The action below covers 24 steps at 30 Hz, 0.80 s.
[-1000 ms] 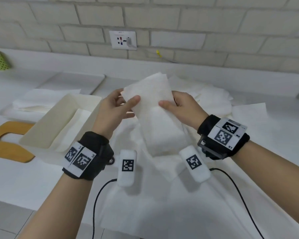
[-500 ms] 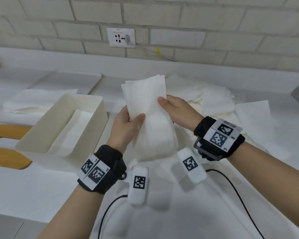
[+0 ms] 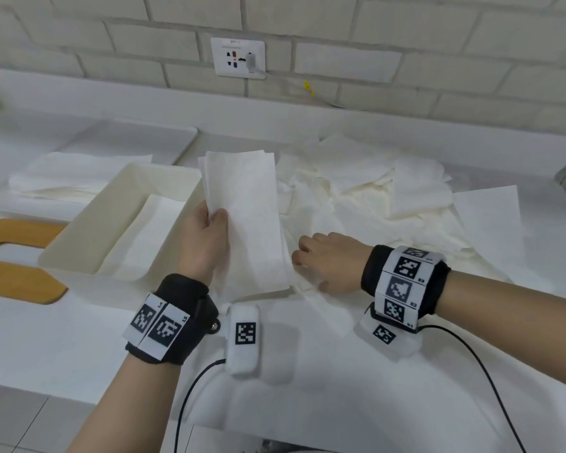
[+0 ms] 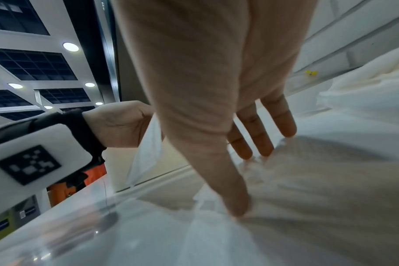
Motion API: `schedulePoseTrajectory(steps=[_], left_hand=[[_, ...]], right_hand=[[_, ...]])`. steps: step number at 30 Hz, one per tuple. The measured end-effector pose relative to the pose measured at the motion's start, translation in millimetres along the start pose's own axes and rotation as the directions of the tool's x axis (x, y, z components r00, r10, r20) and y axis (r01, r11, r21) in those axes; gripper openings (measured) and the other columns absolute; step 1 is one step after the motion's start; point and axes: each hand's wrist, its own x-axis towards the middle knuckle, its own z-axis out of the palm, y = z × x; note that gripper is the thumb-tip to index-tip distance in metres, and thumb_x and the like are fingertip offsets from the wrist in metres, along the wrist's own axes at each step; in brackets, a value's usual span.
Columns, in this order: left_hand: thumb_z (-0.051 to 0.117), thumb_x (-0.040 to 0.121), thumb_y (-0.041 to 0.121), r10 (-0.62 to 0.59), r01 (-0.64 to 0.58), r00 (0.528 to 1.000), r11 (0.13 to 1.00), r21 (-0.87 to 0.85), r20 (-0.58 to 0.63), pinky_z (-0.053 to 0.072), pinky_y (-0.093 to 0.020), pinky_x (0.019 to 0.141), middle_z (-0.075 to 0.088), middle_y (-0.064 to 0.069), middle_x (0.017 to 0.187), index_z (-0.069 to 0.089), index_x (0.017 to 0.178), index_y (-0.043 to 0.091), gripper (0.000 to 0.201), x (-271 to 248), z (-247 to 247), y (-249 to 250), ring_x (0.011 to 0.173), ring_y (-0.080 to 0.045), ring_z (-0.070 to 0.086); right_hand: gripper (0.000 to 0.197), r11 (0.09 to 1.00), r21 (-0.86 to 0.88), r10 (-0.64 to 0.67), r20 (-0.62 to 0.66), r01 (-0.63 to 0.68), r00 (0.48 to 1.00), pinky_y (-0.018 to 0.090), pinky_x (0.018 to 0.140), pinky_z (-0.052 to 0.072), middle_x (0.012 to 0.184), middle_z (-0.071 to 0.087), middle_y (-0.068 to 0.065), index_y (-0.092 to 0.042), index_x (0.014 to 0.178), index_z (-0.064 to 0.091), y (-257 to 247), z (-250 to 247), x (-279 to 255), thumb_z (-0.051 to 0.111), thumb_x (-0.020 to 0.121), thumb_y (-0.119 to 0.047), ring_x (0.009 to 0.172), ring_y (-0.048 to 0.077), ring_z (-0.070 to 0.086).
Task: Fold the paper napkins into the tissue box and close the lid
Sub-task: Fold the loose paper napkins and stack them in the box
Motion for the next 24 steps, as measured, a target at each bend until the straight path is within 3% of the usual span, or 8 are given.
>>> schedulePoseTrajectory(steps=[2,6,11,14,16,18,20,24], left_hand=[[0.039,0.098,0.012,-0.005,0.005,1.0,1.0,-0.004,0.0,0.045,-0.021,0.062,0.065,-0.001,0.092,0.058,0.114,0.006,0.026,-1,0,1,0.08,-0.014,0.063],[0.04,0.096,0.01,-0.006,0.005,1.0,1.0,-0.022,-0.008,0.045,-0.019,0.058,0.063,0.002,0.084,0.059,0.108,0.005,0.023,1,3,0,0.072,-0.011,0.06],[0.038,0.09,0.002,-0.001,0.002,1.0,1.0,-0.024,0.022,0.041,-0.017,0.051,0.057,0.003,0.072,0.055,0.082,0.012,0.021,5,7,-2,0.064,-0.012,0.054],[0.037,0.087,0.0,-0.009,0.011,0.999,0.999,-0.031,0.04,0.042,-0.023,0.057,0.056,0.0,0.074,0.053,0.078,0.013,0.022,7,9,0,0.068,-0.017,0.054],[0.037,0.087,-0.001,-0.017,0.019,0.999,0.999,-0.034,0.043,0.042,-0.026,0.06,0.057,-0.001,0.075,0.054,0.079,0.012,0.022,10,10,1,0.072,-0.019,0.054],[0.038,0.088,-0.001,-0.012,0.015,0.999,0.999,-0.046,0.048,0.045,-0.027,0.064,0.061,-0.002,0.082,0.058,0.09,0.011,0.023,10,11,4,0.079,-0.022,0.059],[0.039,0.089,0.0,-0.011,0.014,0.999,0.998,-0.063,0.044,0.049,-0.027,0.067,0.065,-0.005,0.097,0.054,0.116,0.011,0.033,10,12,8,0.088,-0.024,0.063],[0.039,0.089,-0.003,0.025,-0.029,0.999,0.996,-0.09,-0.048,0.043,-0.01,0.046,0.06,0.001,0.079,0.028,0.139,0.032,0.061,8,10,15,0.061,-0.004,0.057]], right_hand=[[0.054,0.999,-0.047,0.011,-0.01,-0.011,1.0,0.028,0.074,0.027,0.127,0.037,0.007,-0.017,0.135,0.031,0,-2,1,0.055,0.087,-0.02,0.107,0.025,0.044],[0.051,0.987,-0.16,-0.018,0.075,0.029,0.997,0.031,0.072,0.027,0.12,0.037,0.01,-0.019,0.131,0.037,-5,-3,0,0.054,0.085,-0.034,0.103,0.026,0.043],[0.026,0.988,-0.152,-0.01,0.041,0.016,0.999,0.031,0.072,0.024,0.121,0.04,0.012,-0.01,0.114,0.053,-7,-5,1,0.047,0.089,-0.017,0.103,0.026,0.044],[0.028,0.986,-0.167,0.013,0.056,-0.004,0.998,0.032,0.072,0.025,0.111,0.046,0.009,-0.01,0.109,0.054,-7,-7,3,0.047,0.089,-0.028,0.084,0.023,0.04],[0.021,0.989,-0.143,0.032,0.045,-0.025,0.998,0.03,0.068,0.025,0.097,0.048,0.007,-0.01,0.104,0.054,-6,-9,5,0.044,0.091,-0.024,0.073,0.021,0.036],[0.017,0.996,-0.057,0.071,0.044,-0.068,0.997,0.027,0.059,0.023,0.08,0.04,0.005,-0.012,0.101,0.052,-7,-14,4,0.039,0.091,-0.01,0.066,0.022,0.036],[0.022,0.987,0.096,0.128,0.023,-0.13,0.992,0.029,0.061,0.028,0.085,0.042,0.007,-0.011,0.101,0.052,-2,-18,3,0.038,0.087,0.0,0.074,0.026,0.045],[0.027,0.862,0.466,0.282,-0.116,-0.198,0.952,0.031,0.067,0.039,0.094,0.046,0.005,-0.012,0.098,0.045,25,-26,-2,0.042,0.08,0.007,0.088,0.028,0.051]])
